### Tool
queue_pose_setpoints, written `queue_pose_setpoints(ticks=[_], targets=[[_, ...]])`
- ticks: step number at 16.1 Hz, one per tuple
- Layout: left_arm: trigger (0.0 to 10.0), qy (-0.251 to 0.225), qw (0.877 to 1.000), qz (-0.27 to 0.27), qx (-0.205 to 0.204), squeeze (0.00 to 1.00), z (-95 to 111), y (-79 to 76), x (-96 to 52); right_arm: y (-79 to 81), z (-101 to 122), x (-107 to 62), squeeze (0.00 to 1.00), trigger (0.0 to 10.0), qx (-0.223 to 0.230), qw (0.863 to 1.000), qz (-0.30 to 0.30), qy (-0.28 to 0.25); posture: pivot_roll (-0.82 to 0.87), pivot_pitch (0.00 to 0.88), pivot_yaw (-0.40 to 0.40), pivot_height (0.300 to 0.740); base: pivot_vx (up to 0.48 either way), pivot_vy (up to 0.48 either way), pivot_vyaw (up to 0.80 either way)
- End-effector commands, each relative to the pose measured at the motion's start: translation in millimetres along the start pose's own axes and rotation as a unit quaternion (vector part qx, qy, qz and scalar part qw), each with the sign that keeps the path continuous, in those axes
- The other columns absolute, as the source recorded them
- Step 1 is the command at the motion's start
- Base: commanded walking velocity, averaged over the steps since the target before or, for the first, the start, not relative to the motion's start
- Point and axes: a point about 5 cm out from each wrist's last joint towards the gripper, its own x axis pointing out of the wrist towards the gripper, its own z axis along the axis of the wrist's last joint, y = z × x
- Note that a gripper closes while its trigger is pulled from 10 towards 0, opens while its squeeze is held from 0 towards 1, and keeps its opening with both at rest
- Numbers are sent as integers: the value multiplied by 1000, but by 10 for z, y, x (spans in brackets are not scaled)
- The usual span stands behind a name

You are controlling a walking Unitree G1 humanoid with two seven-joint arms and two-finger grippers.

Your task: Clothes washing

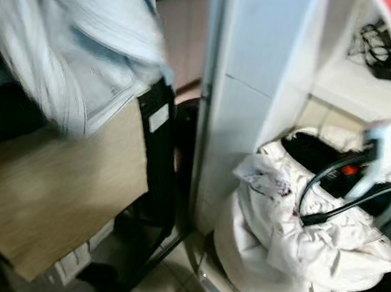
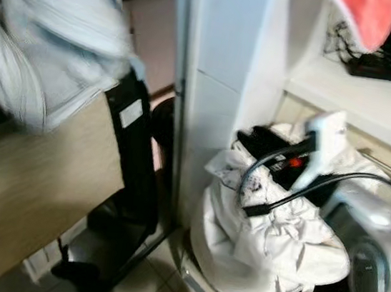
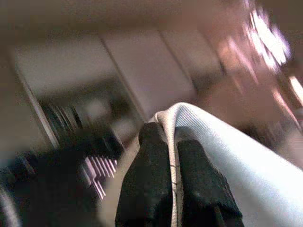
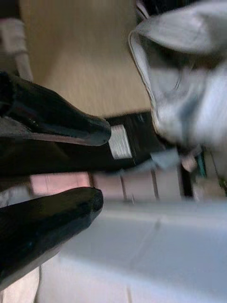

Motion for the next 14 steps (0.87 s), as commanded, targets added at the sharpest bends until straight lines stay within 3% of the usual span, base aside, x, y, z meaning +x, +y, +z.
queue_pose_setpoints(ticks=[1,2,4,5,6,7,10,11,13,14], targets=[[0,67,997,-18,43,0,-350,-176,-51,96,-57,29,0,10000,-15,999,20,26,-82,0,71,740,0,0,0],[10000,136,986,-22,90,0,-627,-242,-132,139,-116,37,0,10000,-17,998,30,43,-91,0,73,740,0,0,0],[10000,192,975,-28,113,0,-829,-262,-214,183,-153,34,0,10000,-17,998,41,54,-97,0,75,740,0,0,0],[10000,265,955,-69,117,0,-1046,-283,-336,229,-186,29,0,10000,-17,996,50,65,-102,0,77,740,0,0,0],[10000,303,943,-86,103,1000,-1149,-251,-407,261,-213,29,0,10000,-19,995,57,74,-102,0,76,740,0,0,0],[10000,315,940,-89,100,1000,-1175,-215,-427,272,-224,28,0,10000,-20,995,59,78,-98,0,71,740,0,0,0],[10000,345,928,-49,133,1000,-1210,172,-517,315,-260,86,0,10000,-22,993,75,85,-83,0,60,740,0,0,0],[10000,362,919,-41,151,1000,-1242,284,-571,321,-274,105,0,10000,-24,993,78,89,-81,0,59,740,0,0,0],[10000,394,903,-58,161,1000,-1323,338,-664,324,-284,120,0,10000,-25,992,80,91,-76,0,57,740,0,0,0],[10000,434,881,-94,164,1000,-1418,367,-781,333,-294,127,0,10000,-28,991,84,96,-73,0,53,740,0,0,0]])
